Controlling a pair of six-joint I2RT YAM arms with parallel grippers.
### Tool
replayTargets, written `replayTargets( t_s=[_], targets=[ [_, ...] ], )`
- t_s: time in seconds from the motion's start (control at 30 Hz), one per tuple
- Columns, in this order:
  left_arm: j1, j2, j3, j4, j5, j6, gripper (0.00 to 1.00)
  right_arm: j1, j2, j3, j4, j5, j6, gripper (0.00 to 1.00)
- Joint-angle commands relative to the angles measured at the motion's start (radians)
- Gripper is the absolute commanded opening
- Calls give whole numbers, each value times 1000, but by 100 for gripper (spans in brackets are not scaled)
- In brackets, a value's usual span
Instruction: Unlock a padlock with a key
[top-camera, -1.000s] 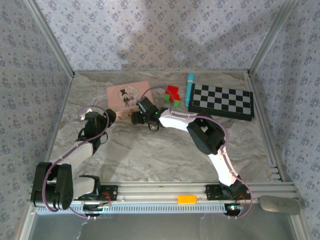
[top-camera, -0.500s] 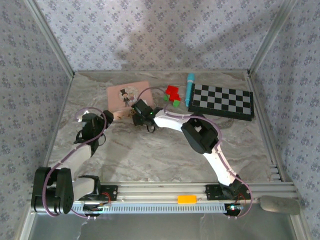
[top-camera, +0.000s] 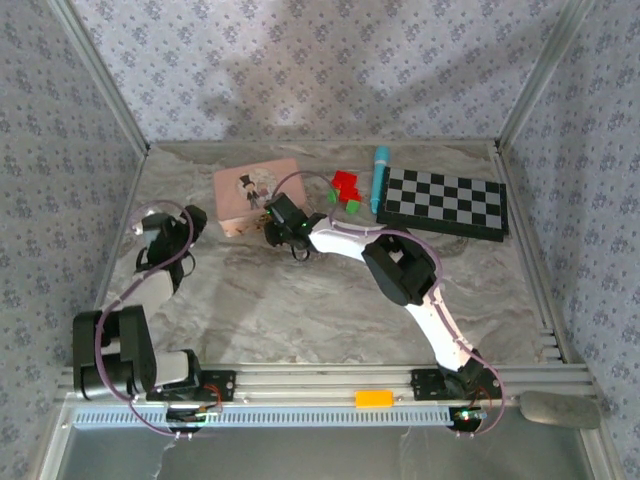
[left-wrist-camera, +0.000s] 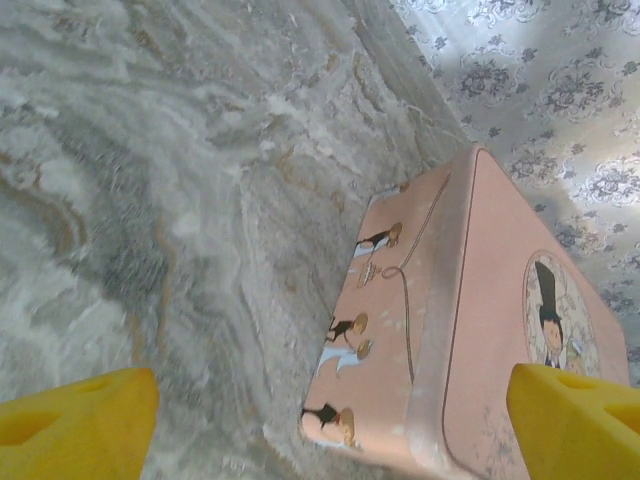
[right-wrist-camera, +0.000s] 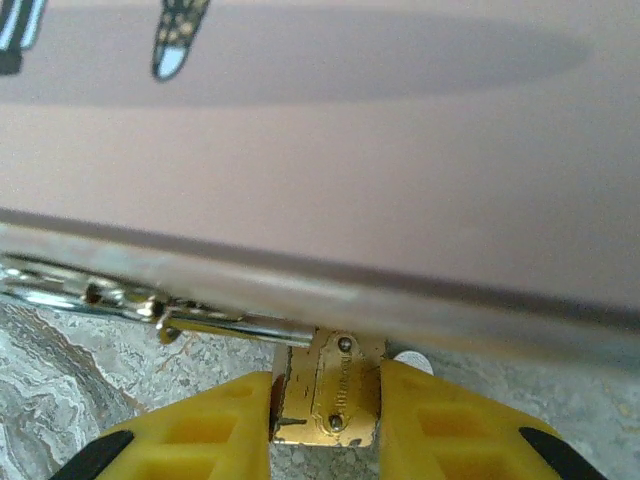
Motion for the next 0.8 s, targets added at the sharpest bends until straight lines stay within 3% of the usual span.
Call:
replayTargets(
  t_s=[0.0, 0.2, 0.77],
  targets=[
    [15, 83, 90, 90, 126, 54, 90, -15, 32, -50, -28, -34, -44, 27],
    [-4, 212, 149, 165, 248, 71, 89, -17, 25, -54, 14, -55, -94, 26],
    [-128, 327, 201, 160, 291, 87, 87, 3, 25, -40, 172, -189, -96, 30]
  ],
)
